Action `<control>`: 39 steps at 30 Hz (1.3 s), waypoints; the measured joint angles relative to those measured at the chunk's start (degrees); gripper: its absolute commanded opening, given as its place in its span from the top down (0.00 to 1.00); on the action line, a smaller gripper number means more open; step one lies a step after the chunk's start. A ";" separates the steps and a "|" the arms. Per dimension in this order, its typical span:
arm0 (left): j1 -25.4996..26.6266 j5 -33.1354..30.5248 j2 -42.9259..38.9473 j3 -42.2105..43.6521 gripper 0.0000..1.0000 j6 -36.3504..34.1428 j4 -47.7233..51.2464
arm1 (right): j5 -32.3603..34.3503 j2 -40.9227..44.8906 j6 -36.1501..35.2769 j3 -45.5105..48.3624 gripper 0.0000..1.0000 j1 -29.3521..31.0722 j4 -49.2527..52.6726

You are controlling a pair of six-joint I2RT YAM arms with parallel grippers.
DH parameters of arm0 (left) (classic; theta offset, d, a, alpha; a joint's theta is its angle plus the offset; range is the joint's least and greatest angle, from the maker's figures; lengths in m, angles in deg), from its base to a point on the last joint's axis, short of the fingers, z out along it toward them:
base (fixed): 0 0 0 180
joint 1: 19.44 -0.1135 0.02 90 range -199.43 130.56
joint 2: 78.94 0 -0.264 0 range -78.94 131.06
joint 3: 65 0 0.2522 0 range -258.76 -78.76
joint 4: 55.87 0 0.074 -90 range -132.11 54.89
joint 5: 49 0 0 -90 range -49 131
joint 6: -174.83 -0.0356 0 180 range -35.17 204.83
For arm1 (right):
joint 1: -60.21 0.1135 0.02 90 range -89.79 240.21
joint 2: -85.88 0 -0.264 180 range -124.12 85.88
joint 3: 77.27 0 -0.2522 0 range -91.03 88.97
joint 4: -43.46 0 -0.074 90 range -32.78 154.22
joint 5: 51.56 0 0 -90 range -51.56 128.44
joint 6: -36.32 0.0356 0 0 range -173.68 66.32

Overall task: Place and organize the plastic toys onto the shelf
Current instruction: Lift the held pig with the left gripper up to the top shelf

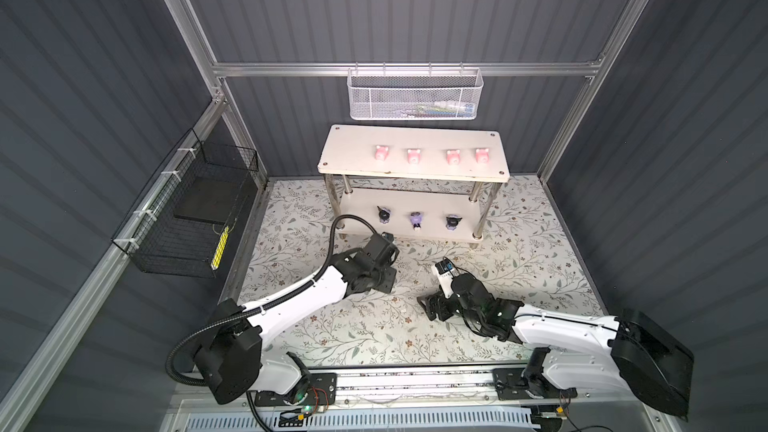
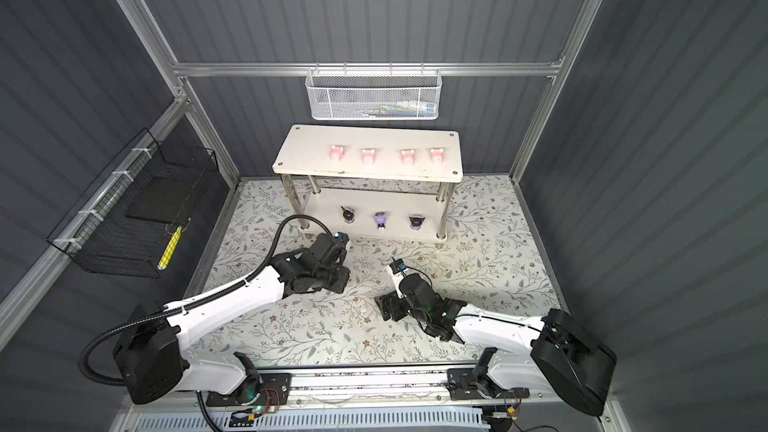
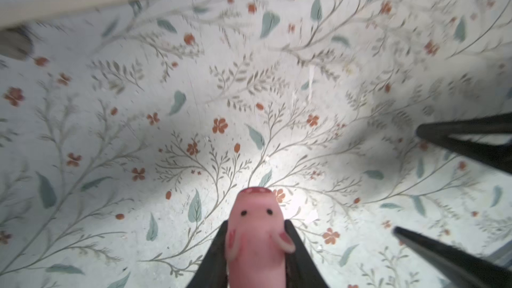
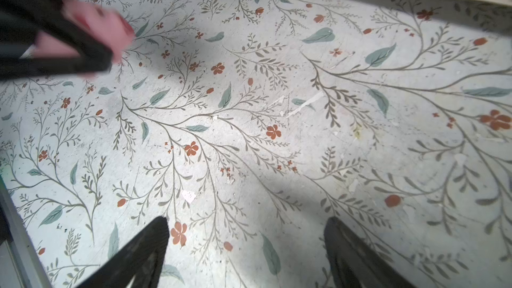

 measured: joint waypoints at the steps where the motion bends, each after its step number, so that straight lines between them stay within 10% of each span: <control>1: 0.00 -1.09 0.17 -3.98 0.69 0.15 2.71 | -0.02 0.02 0.00 0.00 0.10 -0.02 0.02; 16: -1.16 -13.42 15.80 -60.67 0.72 -1.97 32.85 | -0.09 0.46 0.00 0.00 0.10 -0.22 0.13; 39: -17.53 -8.00 26.58 -79.69 0.68 -10.95 35.93 | -1.84 -0.39 -0.04 -1.75 0.10 -0.26 1.01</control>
